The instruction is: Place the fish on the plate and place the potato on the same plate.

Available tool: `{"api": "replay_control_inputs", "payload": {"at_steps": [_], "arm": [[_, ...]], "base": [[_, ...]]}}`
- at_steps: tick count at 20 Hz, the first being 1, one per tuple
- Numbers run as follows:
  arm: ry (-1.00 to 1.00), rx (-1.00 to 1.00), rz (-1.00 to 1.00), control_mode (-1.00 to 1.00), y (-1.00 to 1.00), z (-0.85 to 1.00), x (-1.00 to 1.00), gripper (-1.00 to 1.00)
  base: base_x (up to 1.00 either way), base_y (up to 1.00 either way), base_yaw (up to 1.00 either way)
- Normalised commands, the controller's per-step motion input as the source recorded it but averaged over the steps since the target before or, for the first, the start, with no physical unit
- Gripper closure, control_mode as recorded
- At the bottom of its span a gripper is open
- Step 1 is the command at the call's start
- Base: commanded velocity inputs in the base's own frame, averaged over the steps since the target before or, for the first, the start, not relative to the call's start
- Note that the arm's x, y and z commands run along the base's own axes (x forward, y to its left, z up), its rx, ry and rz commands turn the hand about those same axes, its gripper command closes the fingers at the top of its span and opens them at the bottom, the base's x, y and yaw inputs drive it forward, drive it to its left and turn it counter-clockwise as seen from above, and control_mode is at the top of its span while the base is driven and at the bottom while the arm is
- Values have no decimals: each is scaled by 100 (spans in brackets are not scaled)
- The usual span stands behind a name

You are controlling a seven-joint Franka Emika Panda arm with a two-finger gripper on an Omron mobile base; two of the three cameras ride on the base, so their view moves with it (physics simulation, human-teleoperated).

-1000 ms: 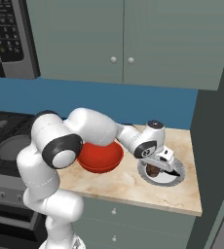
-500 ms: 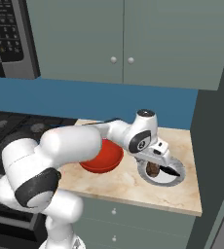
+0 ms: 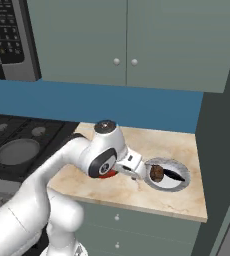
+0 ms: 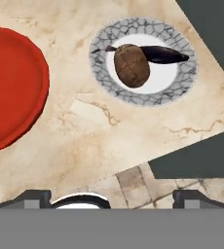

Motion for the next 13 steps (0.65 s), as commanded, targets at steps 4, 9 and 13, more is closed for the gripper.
{"api": "replay_control_inputs", "payload": {"at_steps": [4, 9, 13], "arm": [[-9, -21, 4, -100, 100, 63, -52, -100], [-9, -14, 3, -100, 93, 74, -59, -100], [-9, -1, 0, -100, 80, 58, -66, -100]], "base": [[0, 0, 0], [0, 0, 0], [0, 0, 0]]}}
